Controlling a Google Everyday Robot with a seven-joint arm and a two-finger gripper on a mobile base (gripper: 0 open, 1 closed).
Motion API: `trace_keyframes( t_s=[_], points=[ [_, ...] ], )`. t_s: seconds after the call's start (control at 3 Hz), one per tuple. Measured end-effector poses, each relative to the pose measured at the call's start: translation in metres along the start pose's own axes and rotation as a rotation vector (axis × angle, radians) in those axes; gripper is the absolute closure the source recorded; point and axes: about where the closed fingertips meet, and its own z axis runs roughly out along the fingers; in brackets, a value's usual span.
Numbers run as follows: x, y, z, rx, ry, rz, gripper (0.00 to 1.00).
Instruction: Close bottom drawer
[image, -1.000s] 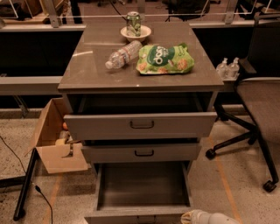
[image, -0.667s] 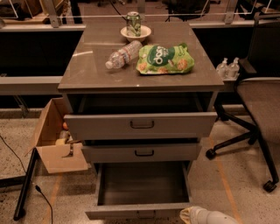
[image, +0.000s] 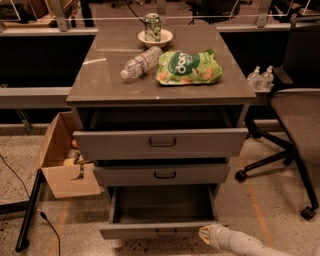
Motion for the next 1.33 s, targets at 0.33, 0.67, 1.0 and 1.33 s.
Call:
trace_keyframes(
  t_s=[0.33,0.67,1.0,1.33],
  points=[
    [-0.001,-0.026,0.013,0.035,-0.001,-0.021,1.00],
    [0.001,-0.050,0.024,0.063,0.003,-0.040,1.00],
    [0.003,-0.069,0.035,0.079,0.012,-0.062,1.00],
    [0.006,-0.090,0.047,0.086,0.022,-0.088,1.00]
  ],
)
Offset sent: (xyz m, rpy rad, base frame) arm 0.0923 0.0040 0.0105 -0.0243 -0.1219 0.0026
